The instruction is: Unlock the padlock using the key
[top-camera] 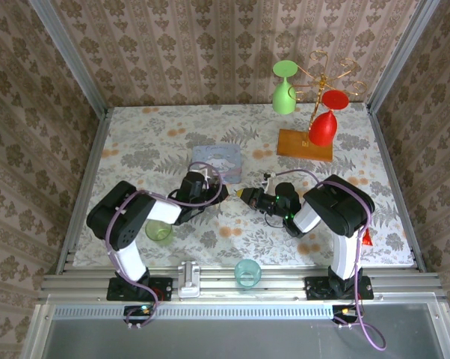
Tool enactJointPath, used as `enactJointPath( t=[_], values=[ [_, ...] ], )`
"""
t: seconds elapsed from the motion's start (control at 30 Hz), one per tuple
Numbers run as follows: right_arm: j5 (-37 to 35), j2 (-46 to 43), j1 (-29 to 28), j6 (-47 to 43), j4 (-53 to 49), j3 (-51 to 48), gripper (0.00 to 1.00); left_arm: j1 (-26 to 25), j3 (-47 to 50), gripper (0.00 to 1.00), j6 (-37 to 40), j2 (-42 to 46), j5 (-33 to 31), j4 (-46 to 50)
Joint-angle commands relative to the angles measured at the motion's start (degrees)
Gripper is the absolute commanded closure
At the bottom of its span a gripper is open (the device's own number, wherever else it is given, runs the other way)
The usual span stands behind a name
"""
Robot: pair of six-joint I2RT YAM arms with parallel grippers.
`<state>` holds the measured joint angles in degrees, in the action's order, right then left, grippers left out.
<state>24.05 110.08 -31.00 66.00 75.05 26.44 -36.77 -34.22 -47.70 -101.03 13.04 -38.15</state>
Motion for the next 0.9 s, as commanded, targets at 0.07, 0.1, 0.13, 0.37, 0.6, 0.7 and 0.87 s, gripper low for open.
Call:
enactJointPath(
  t=[0.07,0.1,0.13,0.37,0.6,0.7,0.87],
  values=[
    [-0.2,1.0,0.1,-1.2,0.5,-0.4,1.00,-0.1,-0.7,0.70,1.4,-2.2,-0.3,1.9],
    [-0.3,1.1,0.2,-1.2,0.5,-0.3,1.00,-0.2,-0.6,0.70,1.3,-2.3,-0.4,1.6],
    [-0.3,1.2,0.2,-1.2,0.5,-0.4,1.00,-0.2,-0.5,0.70,1.2,-2.5,-0.3,1.2],
    [-0.6,1.6,0.2,-1.1,0.5,-0.4,1.00,-0.5,1.1,0.64,-0.3,-3.8,-0.2,-4.3],
    [-0.9,1.5,0.2,-1.2,0.5,-0.9,1.00,-0.9,0.1,0.69,1.4,-3.7,-1.1,0.5],
    [-1.3,1.4,0.2,-1.1,0.5,-1.3,1.00,-1.0,0.4,0.74,1.1,-3.9,-1.3,0.8],
    [-1.6,2.1,0.2,-0.6,0.5,-1.1,1.00,-1.0,0.0,0.84,0.4,-3.8,-1.2,0.5]
  ],
)
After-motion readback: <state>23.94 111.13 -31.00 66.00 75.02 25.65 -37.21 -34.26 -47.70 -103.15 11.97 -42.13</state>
